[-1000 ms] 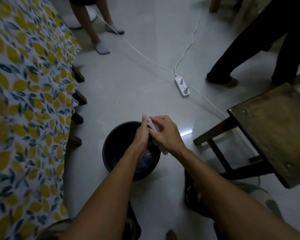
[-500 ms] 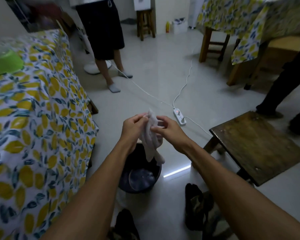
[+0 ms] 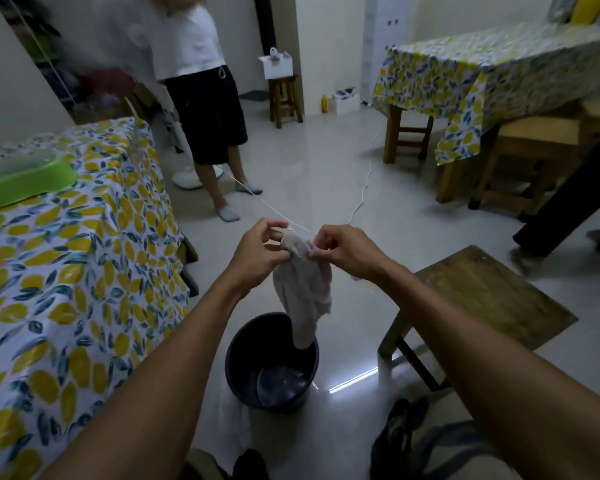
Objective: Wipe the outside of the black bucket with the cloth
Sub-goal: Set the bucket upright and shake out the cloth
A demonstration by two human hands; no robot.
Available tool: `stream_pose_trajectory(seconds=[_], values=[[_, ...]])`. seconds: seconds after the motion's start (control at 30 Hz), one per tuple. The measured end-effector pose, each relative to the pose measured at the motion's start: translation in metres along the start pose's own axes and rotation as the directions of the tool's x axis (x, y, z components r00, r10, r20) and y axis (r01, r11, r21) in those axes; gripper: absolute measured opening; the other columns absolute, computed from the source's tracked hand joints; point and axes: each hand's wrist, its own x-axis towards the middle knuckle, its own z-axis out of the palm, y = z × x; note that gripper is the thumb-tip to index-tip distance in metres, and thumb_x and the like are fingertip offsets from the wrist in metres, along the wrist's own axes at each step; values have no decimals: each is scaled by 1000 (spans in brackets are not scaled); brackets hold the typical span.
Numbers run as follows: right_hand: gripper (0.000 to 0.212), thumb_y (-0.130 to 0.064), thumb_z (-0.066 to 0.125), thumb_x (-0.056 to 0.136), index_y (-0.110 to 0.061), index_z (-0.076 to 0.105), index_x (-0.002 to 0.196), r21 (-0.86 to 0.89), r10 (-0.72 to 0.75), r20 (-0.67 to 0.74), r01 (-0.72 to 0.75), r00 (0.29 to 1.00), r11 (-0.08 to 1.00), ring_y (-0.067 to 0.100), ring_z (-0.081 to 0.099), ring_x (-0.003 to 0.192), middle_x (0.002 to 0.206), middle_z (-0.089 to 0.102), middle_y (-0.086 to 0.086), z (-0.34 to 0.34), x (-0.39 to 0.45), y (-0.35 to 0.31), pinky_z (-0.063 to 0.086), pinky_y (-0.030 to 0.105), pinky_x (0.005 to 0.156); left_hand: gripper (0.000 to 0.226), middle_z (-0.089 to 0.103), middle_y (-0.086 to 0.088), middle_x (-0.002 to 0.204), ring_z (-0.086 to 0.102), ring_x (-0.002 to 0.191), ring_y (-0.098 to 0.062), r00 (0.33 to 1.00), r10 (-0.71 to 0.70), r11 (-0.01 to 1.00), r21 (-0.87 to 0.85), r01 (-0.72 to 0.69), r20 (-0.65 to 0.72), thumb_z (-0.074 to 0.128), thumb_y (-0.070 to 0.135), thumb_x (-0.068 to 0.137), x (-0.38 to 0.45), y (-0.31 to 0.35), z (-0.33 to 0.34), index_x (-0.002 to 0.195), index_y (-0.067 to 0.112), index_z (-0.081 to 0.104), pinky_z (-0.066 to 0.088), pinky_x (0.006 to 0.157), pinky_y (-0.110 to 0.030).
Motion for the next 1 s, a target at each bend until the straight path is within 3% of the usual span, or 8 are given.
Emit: stream_pose_trajectory(seconds=[0.1,0.27,0.5,0.57,0.7,0.77,0.9,1.0], values=[[18,-38,81,89,-27,68,83,-8,-14,3,14,1000,1000,1,58,68,76,66,-13,-18,-2,-4,43,18,62,46,61,4,114,66,103,-17,997,55,984,167,-64,60,61,-6,89,4,12,0,128,19,62,60,81,-30],[11,-32,70,99,-23,66,95,-59,-97,-62,93,993,994,18,67,84,90,70,-3,-42,-3,-8,59,38,73,32,61,0,98,58,87,-10,982,113,879,446,-170,151,48,-6,89,9,27,4,100,20,63,42,63,-18],[17,-37,50,109,-20,54,110,-124,-148,-182,127,972,984,25,64,81,83,67,5,-50,-8,-19,47,30,62,13,61,-3,100,60,92,-21,991,99,929,350,-124,88,52,29,99,13,32,11,101,18,59,46,72,-27],[18,-37,48,109,-20,53,112,-113,-160,-183,141,970,984,24,65,84,88,69,7,-55,-9,-23,50,34,67,33,61,0,102,62,92,-16,992,61,933,348,-96,112,66,44,93,10,31,12,115,22,56,52,73,-28],[19,-41,46,110,-24,53,114,-138,-187,-178,163,966,977,10,63,82,88,66,-2,-66,-13,-27,45,26,63,30,63,-2,106,64,94,-17,969,78,804,560,-200,234,75,39,88,9,21,19,113,23,72,50,74,-26],[16,-40,46,110,-27,52,115,-153,-191,-163,167,968,974,6,62,83,88,63,-9,-74,-17,-27,44,22,64,32,60,1,113,62,97,-14,965,86,841,501,-203,247,78,45,83,9,14,25,108,25,73,53,79,-30],[9,-40,47,110,-32,51,113,-163,-214,-124,193,969,968,1,63,85,89,63,-12,-92,-26,-30,44,11,61,76,48,12,136,53,117,-11,963,30,931,343,-124,267,83,55,74,9,11,52,138,32,48,49,84,-27],[13,-37,47,110,-27,52,116,-115,-194,-138,179,971,977,12,67,91,94,64,-9,-106,-33,-34,49,19,66,50,55,5,140,56,118,-14,948,55,916,363,-173,314,79,50,80,10,7,79,123,30,63,43,77,-19]])
